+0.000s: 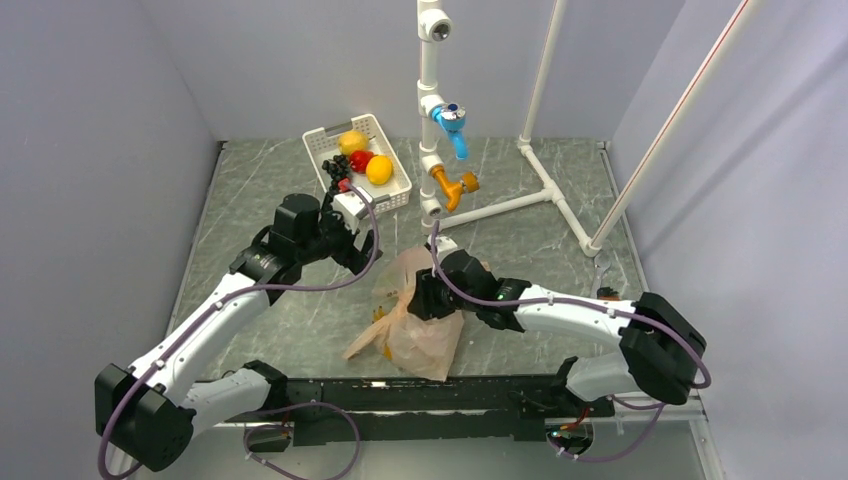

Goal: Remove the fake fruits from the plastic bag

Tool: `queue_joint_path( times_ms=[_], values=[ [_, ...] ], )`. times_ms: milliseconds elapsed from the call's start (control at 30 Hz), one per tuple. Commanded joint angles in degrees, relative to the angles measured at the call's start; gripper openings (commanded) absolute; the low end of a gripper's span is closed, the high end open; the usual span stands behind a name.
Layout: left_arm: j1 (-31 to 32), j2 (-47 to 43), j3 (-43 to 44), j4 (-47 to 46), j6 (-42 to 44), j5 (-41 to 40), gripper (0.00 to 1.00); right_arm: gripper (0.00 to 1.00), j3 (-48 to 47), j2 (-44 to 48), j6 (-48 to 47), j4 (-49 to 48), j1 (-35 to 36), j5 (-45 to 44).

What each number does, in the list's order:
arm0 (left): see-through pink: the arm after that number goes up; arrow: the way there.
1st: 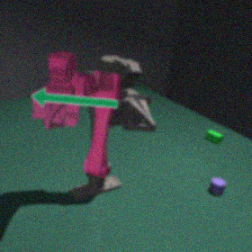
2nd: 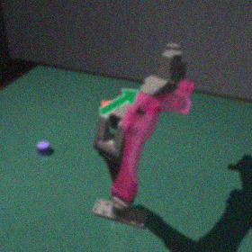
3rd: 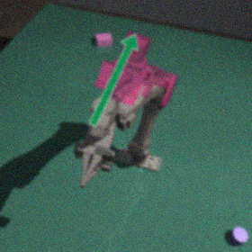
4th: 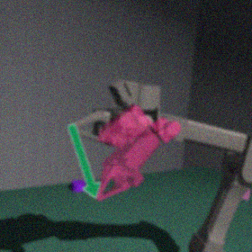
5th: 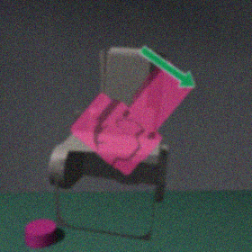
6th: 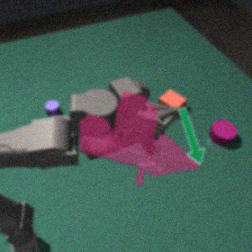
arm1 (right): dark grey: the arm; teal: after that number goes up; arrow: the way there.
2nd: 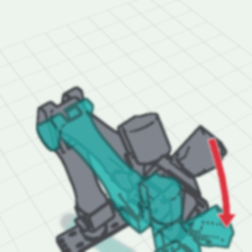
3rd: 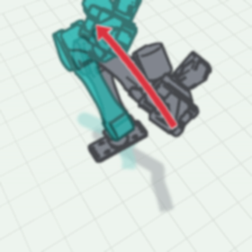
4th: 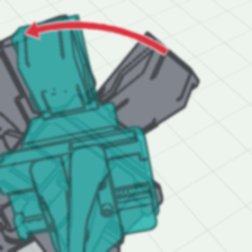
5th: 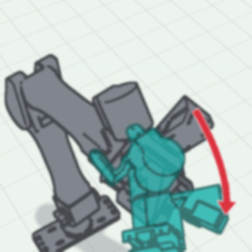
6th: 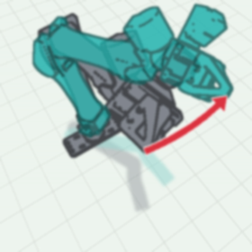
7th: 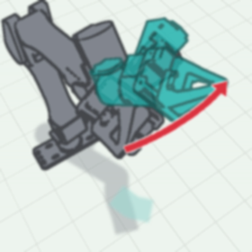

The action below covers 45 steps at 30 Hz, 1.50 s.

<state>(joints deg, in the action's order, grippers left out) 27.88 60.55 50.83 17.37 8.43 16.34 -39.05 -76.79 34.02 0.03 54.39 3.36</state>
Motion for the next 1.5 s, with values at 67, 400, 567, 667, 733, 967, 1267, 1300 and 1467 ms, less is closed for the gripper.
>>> queue_joint_path(
  times_ms=[67,400,567,667,733,967,1267,1300,1467],
  values=[
    [1.39,2.5,3.4,1.6,2.53,4.59,0.89,0.41,-0.84,6.2,-5.28,-5.1,0.21,-0.47],
    [2.56,9.1,6.59,7.63,4.7,8.94,0.87,0.36,0.86,13.63,-13.57,-8.72,0.1,3.79],
    [3.64,11.21,6.38,7.87,5.19,6.73,0.91,0.35,-0.37,13.64,-13.85,-7.39,0.17,3.43],
    [5.51,14.45,7.34,9.56,6.01,7.37,0.91,0.35,-0.76,13.48,-13.96,-6.34,0.15,2.78],
    [6.9,17.39,8.45,11.37,6.48,9.22,0.95,0.37,-0.43,14.06,-13.82,-6.03,0.16,1.63],
    [11.09,21.53,10.34,13.37,7.17,5.56,0.87,0.38,0.05,15.57,-13.81,-4.67,0.02,0.27],
    [12.12,21.23,10.39,12.58,7.19,8.28,0.27,0.43,-1.43,15.92,-14.23,-0.53,0.01,-2.16],
    [12.16,21.35,10.55,12.71,7.28,8.05,0.25,0.47,-2.23,15.97,-14.46,1.79,0.26,-2.48],
    [12.19,20.14,10.46,12.96,7.66,5.56,0.26,0.68,-3.49,15.11,-14.71,9.4,4.32,-8.93]
  ],
)
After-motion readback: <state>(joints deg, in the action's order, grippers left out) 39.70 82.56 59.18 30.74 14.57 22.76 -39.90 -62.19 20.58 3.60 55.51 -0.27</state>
